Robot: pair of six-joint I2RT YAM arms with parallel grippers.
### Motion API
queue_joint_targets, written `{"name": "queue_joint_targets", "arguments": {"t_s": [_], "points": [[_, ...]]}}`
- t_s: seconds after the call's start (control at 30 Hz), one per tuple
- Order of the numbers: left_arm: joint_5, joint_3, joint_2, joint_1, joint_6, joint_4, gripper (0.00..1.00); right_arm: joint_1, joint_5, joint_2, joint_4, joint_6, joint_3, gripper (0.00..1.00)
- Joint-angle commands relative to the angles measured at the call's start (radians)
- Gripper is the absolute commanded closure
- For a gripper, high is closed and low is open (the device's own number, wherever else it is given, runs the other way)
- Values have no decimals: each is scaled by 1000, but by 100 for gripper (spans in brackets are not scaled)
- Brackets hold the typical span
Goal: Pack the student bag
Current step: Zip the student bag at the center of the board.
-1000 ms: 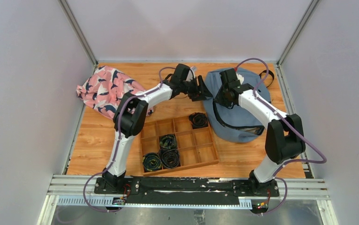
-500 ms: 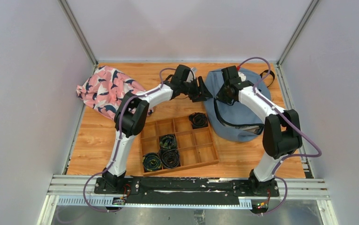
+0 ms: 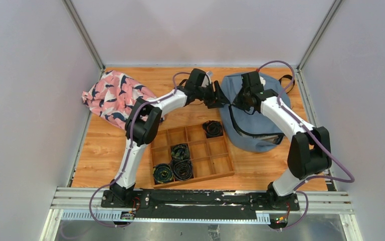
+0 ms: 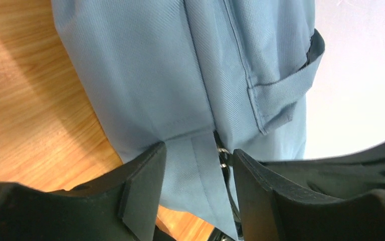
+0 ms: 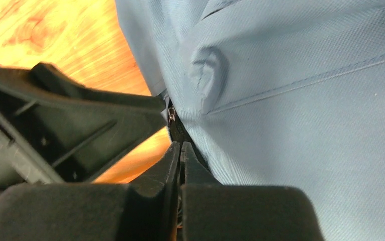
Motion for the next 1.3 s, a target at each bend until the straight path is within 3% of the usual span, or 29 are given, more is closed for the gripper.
{"name": "queue_joint_targets", "arguments": {"t_s": [0.0, 0.5, 0.73, 1.0, 1.27], "points": [[7, 53, 29, -5, 4, -2, 39, 28, -43, -79, 23, -57, -44, 100], [21, 106, 78, -6, -39, 15, 41, 67, -148, -94, 27, -106, -64, 100], [23, 103, 84, -6, -51, 32, 57, 72, -141, -130, 19, -117, -88, 100], [14, 90, 73, -5, -75, 71, 98, 72, -132, -175, -26, -143, -96, 100], [12, 118, 83, -6, -64, 64, 100, 72, -120, -251, -80, -160, -140, 100]]}}
